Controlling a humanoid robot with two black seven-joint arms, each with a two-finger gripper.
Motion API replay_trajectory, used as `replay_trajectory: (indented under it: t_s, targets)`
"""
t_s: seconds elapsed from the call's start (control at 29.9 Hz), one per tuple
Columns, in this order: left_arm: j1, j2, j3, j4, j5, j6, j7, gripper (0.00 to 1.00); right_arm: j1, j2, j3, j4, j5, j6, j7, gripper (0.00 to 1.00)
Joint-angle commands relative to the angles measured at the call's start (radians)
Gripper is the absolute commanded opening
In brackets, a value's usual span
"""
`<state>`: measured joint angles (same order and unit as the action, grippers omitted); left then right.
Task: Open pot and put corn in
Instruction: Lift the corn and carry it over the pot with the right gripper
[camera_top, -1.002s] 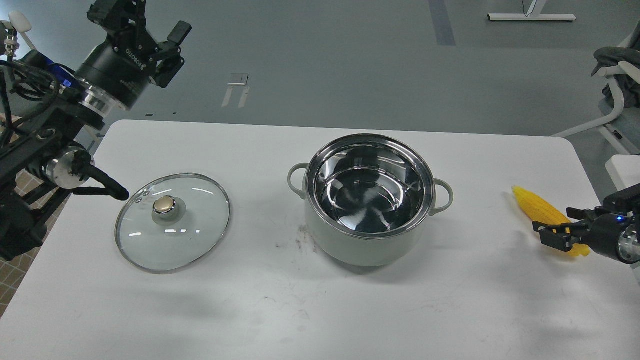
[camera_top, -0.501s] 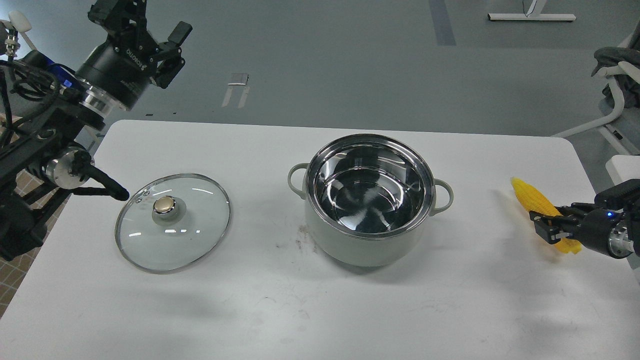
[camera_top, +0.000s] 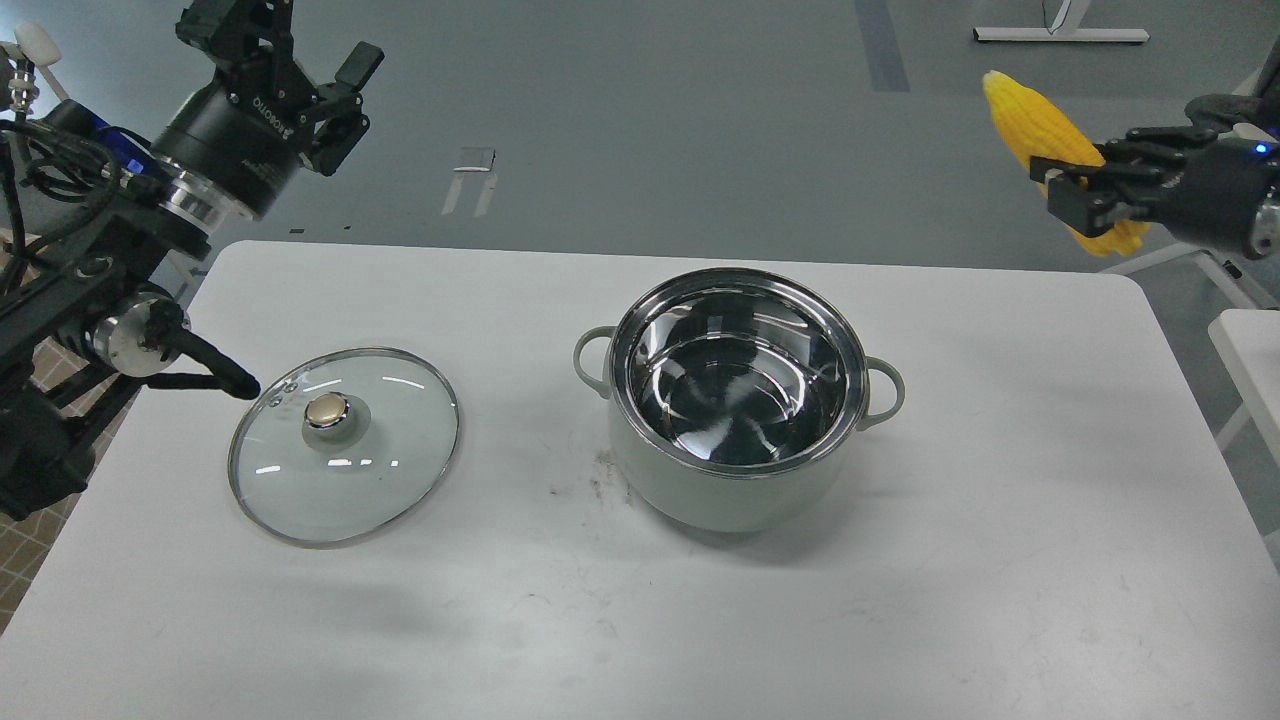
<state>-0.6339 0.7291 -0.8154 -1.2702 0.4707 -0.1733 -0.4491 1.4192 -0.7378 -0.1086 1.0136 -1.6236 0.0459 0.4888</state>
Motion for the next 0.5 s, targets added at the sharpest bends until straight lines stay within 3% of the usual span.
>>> replay_trajectory:
  t_s: [0.0, 0.23, 0.47]
  targets:
    - [0.000, -0.004, -0.001, 0.000, 0.000, 0.002, 0.004, 0.94, 0.133, 0.173, -0.164, -0.001, 0.085, 0.003, 0.000, 0.06]
    - [0.000, -0.014, 0.001, 0.002, 0.002, 0.002, 0.004, 0.94, 0.159, 0.382, -0.307, -0.001, 0.097, 0.018, 0.000, 0.06]
    - [0.000, -0.016, 0.001, 0.000, 0.002, 0.002, 0.004, 0.94, 0.152, 0.420, -0.396, 0.006, 0.096, 0.018, 0.000, 0.08]
